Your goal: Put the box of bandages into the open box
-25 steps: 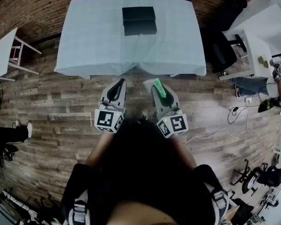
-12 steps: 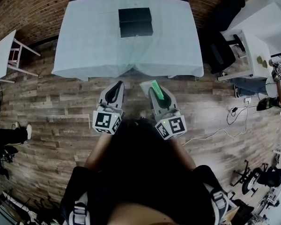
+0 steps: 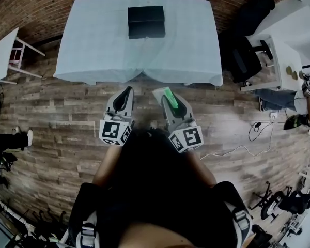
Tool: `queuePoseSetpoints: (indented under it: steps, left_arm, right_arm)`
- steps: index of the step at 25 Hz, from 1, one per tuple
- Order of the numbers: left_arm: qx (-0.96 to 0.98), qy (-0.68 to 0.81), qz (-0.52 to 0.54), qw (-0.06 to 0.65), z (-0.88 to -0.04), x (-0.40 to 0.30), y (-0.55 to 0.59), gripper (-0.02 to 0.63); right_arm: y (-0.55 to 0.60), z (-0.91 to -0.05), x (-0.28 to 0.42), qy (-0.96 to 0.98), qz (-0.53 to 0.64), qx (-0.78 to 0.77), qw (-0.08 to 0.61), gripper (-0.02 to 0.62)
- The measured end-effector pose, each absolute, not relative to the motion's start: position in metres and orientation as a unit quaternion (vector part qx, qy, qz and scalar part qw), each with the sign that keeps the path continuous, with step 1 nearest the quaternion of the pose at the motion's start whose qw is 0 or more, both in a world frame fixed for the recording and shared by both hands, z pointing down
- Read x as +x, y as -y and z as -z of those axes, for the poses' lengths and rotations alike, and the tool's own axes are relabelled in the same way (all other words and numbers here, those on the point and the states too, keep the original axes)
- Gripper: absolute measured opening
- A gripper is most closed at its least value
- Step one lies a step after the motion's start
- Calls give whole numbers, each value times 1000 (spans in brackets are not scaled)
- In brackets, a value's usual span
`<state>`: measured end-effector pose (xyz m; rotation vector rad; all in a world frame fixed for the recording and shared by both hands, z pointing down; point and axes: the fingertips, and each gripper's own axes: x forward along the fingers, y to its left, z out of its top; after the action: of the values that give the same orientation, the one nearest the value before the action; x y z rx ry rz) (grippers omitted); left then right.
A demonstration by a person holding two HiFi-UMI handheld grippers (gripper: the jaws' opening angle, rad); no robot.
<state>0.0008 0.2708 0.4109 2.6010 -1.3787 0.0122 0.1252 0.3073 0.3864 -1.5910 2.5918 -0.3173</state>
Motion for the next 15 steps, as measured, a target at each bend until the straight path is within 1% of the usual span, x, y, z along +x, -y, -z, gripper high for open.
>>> queuePoseSetpoints:
  steps: [8,15]
  left_arm:
    - [867,490,-9,88,-414,25,-265,38]
    - [865,494,-9,93,-414,23,-250,38]
  right_arm:
    - [-293,-388,153,-862,103,-494,56,103]
    - [-270,-388,144,-866,106,-485,57,103]
